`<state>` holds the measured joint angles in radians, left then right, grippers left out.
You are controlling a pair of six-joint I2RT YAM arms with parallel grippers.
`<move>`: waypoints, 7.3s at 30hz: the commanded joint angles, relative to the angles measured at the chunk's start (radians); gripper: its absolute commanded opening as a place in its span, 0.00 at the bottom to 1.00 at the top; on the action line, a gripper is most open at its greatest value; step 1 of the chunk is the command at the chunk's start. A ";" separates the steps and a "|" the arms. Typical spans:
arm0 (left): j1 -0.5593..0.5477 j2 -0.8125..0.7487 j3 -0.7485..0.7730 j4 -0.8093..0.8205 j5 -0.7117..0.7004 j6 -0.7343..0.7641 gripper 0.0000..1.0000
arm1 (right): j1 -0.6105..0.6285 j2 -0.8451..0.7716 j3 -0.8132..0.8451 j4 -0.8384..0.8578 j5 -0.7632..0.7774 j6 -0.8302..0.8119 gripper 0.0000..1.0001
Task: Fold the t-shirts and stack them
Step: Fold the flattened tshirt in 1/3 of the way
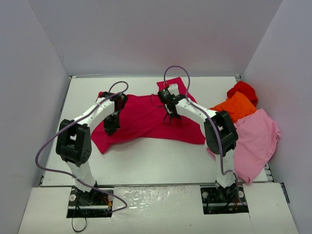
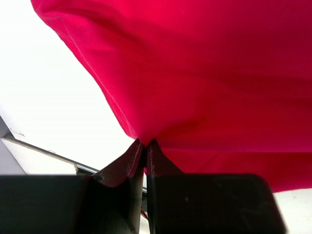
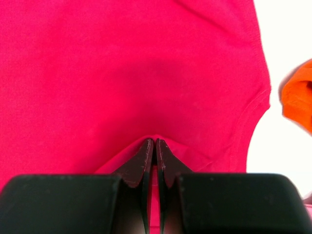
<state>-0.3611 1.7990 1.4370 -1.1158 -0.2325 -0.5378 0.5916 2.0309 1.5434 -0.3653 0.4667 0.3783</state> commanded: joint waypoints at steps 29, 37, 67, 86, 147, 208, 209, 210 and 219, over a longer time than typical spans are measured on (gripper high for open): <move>-0.007 -0.033 -0.075 0.041 -0.014 0.015 0.00 | 0.052 -0.297 -0.382 0.252 -0.199 0.085 0.00; -0.007 -0.046 -0.084 0.040 -0.015 0.018 0.00 | 0.079 -0.195 -0.361 0.320 -0.281 0.094 0.00; -0.009 -0.055 -0.142 0.074 0.001 0.025 0.00 | 0.059 0.053 0.189 0.194 -0.097 -0.133 0.00; -0.012 -0.058 -0.143 0.099 0.033 0.028 0.00 | 0.054 -0.082 -0.187 0.221 -0.174 -0.027 0.00; 0.019 0.680 1.025 -0.487 -0.122 0.179 0.00 | 0.030 -0.235 -0.509 0.335 -0.123 -0.025 0.00; 0.059 -0.593 0.086 -0.094 -0.140 -0.010 0.68 | 0.333 -0.692 -0.735 -0.173 0.004 0.368 0.00; 0.060 -0.605 0.073 -0.093 -0.132 -0.015 0.68 | 0.341 -0.737 -0.721 -0.224 0.023 0.395 0.00; 0.060 -0.614 0.068 -0.093 -0.130 -0.018 0.68 | 0.344 -0.753 -0.709 -0.242 0.030 0.404 0.00; 0.059 -0.708 -0.090 -0.018 -0.051 -0.070 0.68 | 0.357 -0.679 -0.507 0.240 -0.207 0.066 0.64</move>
<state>-0.3069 1.1322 1.3794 -1.1841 -0.3205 -0.5644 0.9432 1.1852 0.9154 -0.4391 0.3948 0.6613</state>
